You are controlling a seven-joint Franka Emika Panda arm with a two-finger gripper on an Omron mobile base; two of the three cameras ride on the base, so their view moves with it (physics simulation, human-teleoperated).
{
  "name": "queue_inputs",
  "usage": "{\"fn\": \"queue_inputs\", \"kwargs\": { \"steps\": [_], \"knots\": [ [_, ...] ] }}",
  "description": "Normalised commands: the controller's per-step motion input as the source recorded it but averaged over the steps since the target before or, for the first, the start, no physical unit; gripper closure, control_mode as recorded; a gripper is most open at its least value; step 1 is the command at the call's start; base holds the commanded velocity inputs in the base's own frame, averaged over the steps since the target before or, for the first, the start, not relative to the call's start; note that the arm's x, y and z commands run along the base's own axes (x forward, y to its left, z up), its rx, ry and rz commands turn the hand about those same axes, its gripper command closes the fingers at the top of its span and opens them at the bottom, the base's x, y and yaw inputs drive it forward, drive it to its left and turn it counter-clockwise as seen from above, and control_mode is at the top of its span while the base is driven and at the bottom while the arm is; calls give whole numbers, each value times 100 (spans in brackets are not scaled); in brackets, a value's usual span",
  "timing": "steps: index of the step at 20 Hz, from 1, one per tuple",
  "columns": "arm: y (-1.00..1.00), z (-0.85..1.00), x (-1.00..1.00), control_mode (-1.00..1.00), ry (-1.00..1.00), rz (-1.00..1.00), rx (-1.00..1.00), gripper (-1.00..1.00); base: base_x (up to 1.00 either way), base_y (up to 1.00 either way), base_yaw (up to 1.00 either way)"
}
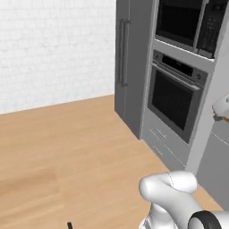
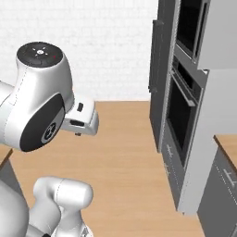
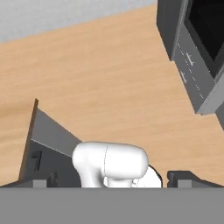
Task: Gather all objects into one cabinet and sort the glasses and bowls to opposite sides.
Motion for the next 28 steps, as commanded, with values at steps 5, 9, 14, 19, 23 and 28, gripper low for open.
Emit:
{"fn": "queue_inputs", "kwargs": {
  "steps": [5, 9, 14, 19, 23, 28],
  "knots": [
    [0, 0, 0, 100, 0, 0, 0, -100, 100, -9, 6],
    [0, 0, 0, 100, 0, 0, 0, -100, 100, -59, -15],
    [0, 0, 0, 100, 0, 0, 0, -100, 54, -100, -63],
    [0, 0, 0, 100, 0, 0, 0, -100, 23, -98, -77],
    [0, 0, 0, 100, 0, 0, 0, -100, 21, -91, -80],
    [0, 0, 0, 100, 0, 0, 0, -100, 38, 0, -49]
  ]
}}
